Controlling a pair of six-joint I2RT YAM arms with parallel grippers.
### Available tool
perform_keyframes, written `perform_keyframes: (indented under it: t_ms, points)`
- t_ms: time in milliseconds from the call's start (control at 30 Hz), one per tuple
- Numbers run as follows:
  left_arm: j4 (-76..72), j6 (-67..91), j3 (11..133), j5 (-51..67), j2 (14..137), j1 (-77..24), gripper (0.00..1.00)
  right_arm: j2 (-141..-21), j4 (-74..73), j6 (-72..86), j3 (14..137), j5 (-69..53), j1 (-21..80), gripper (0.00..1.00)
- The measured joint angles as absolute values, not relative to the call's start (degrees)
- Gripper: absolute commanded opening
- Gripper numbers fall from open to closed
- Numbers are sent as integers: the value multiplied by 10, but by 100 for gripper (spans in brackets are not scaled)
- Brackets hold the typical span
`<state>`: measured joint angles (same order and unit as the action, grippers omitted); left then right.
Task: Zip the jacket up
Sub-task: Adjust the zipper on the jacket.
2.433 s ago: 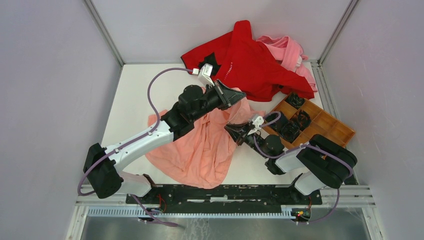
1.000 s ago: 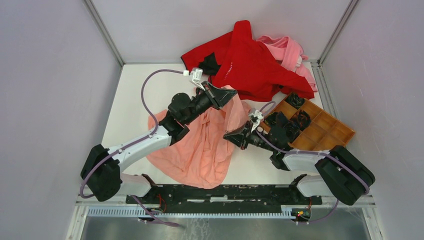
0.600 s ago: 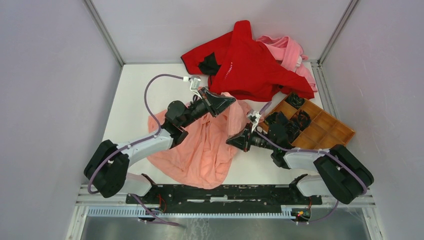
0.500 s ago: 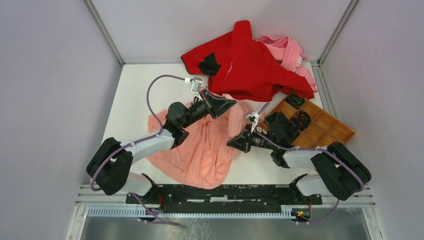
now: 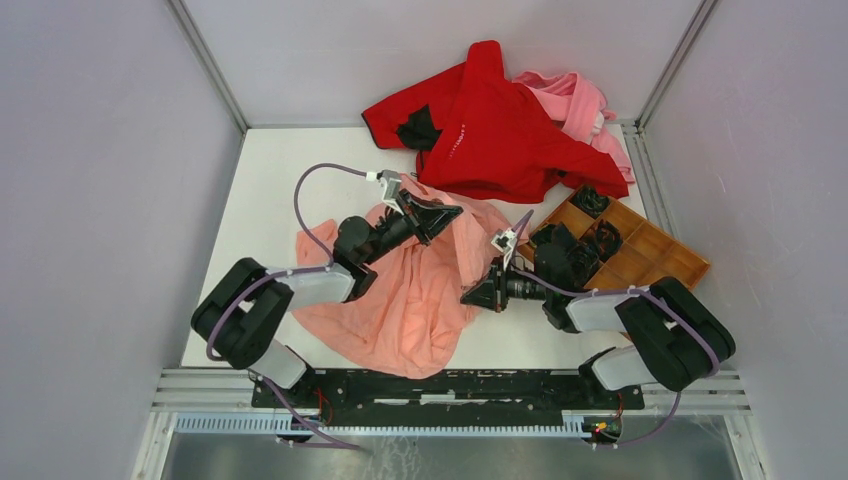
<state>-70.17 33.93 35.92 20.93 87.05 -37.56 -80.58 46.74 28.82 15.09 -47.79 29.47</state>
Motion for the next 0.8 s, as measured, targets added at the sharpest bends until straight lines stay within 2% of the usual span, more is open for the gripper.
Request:
perform_keyframes:
  t_ms: [267, 433, 500, 600, 667, 800]
  points:
    - [-736, 340, 359, 195, 919, -373, 2, -830, 466, 295, 151, -509, 277, 0]
    - [-691, 327, 362, 152, 921, -373, 2, -828, 464, 295, 144, -519, 265, 0]
    - [-669, 324, 366, 137, 927, -373, 6, -830, 467, 300, 142, -526, 262, 0]
    - [-644, 323, 378, 127, 946, -373, 18, -844, 474, 309, 142, -537, 261, 0]
    - [-628, 323, 387, 123, 957, -373, 35, -851, 477, 315, 142, -542, 260, 0]
    - [-575, 320, 395, 103, 958, -373, 60, -859, 480, 324, 142, -554, 256, 0]
